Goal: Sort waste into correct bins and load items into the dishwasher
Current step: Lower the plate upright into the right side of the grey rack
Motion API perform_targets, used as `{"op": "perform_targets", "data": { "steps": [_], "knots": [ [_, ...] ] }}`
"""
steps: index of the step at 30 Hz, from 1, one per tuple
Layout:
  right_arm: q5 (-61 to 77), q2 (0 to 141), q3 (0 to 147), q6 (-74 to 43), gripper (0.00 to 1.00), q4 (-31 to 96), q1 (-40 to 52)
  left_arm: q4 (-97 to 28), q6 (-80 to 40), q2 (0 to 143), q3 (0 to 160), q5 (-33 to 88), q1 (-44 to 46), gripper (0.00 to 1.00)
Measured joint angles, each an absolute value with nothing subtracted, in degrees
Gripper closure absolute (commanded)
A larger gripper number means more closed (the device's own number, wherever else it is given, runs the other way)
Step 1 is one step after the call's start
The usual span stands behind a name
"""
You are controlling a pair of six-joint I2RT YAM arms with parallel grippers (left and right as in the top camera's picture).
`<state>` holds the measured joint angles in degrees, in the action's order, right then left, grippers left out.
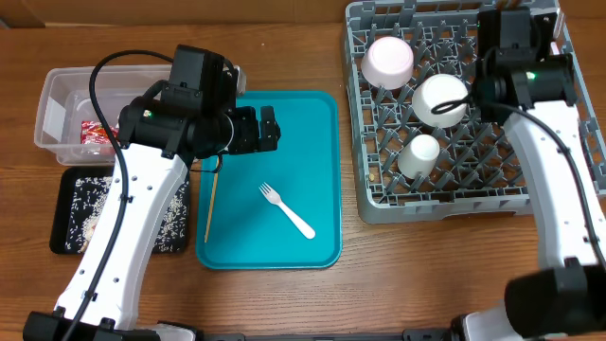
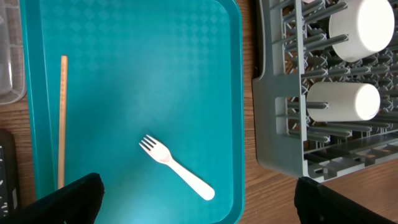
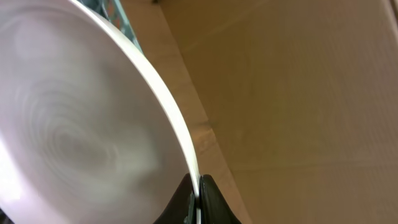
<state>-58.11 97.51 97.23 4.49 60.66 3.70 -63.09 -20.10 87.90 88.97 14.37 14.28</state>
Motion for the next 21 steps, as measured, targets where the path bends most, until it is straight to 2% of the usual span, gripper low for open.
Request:
{"op": "perform_targets", "data": {
  "steps": [21],
  "knots": [
    [-56.8,101.8,97.2,2.7,0.96,63.7,3.5,-63.1,-20.1,87.9,89.0,14.4,14.3,0.0]
  ]
}}
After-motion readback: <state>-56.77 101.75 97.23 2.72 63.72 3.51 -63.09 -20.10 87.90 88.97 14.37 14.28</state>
